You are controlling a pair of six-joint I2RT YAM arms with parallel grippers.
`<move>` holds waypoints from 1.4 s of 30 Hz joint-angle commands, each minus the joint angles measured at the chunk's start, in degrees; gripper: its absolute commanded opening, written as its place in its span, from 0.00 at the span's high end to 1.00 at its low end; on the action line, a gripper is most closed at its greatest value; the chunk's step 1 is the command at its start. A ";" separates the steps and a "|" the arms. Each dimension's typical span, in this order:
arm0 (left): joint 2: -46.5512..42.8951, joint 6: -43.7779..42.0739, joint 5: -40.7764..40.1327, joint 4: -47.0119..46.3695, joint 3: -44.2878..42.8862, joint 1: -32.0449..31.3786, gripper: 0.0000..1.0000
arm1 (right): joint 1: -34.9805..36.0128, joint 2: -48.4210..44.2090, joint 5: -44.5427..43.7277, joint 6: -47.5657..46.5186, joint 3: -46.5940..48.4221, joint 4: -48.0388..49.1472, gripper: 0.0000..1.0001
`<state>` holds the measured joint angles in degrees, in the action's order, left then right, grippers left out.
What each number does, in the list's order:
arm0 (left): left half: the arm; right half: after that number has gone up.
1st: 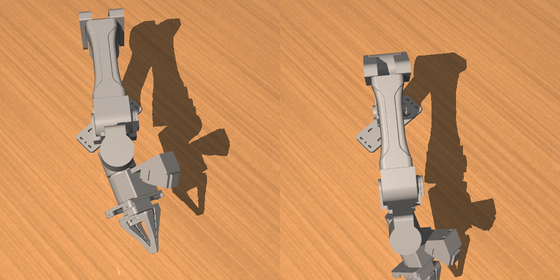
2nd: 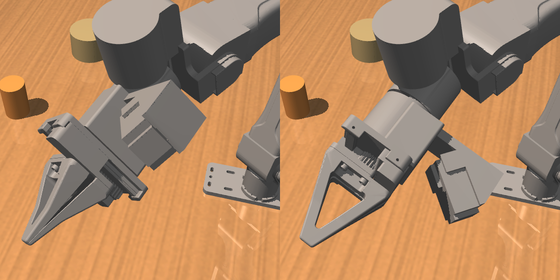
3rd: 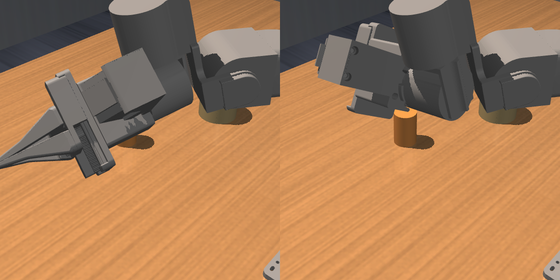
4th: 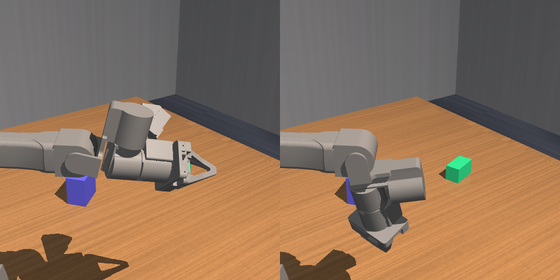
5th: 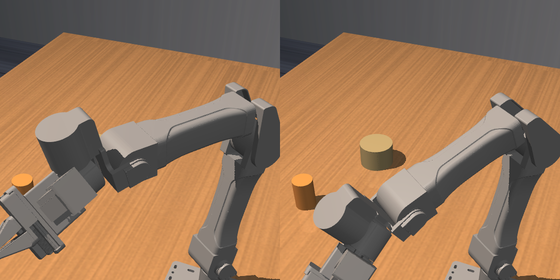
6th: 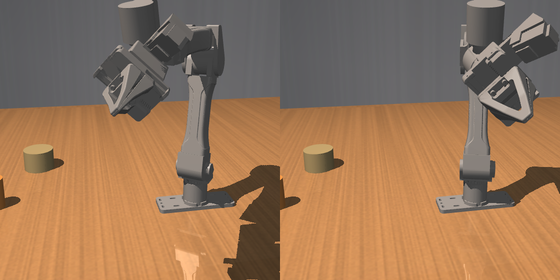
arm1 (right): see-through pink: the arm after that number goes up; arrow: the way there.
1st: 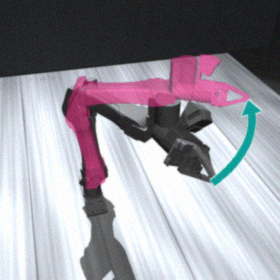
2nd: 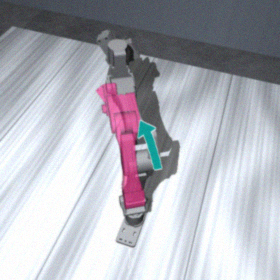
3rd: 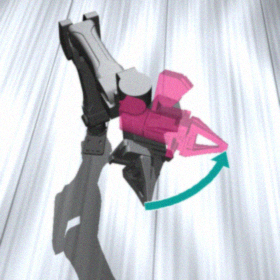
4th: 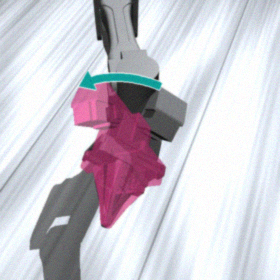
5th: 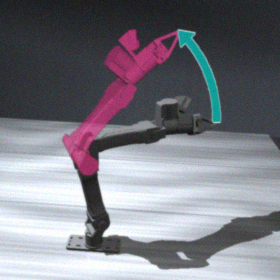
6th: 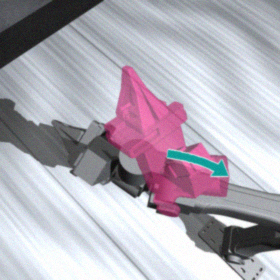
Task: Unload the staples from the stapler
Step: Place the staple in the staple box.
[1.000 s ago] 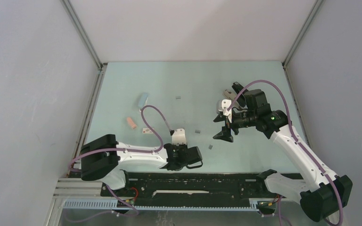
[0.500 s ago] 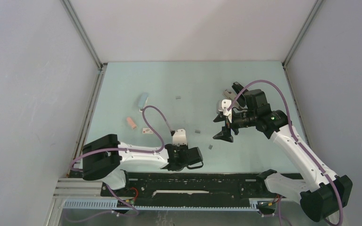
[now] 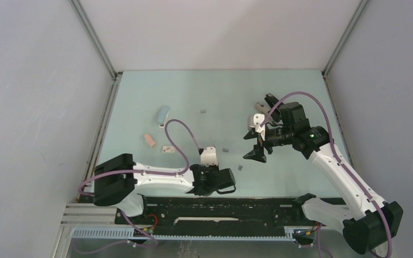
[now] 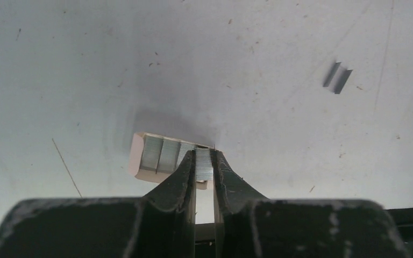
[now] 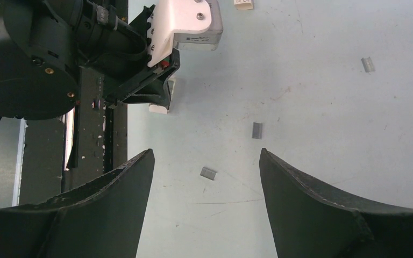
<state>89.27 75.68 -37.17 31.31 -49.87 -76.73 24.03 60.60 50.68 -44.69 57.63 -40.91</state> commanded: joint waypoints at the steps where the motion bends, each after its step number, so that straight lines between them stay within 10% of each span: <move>1: 0.60 0.73 -2.76 2.21 -3.33 -0.54 0.84 | 0.42 -1.10 1.00 0.04 -0.23 0.44 0.19; 42: 4.24 -8.51 -0.80 5.12 -5.42 -0.93 0.83 | 0.40 -0.69 1.04 0.04 -0.29 0.43 0.19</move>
<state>93.47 69.69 -36.86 35.53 -52.42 -77.14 24.03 60.60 50.68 -44.69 57.63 -40.91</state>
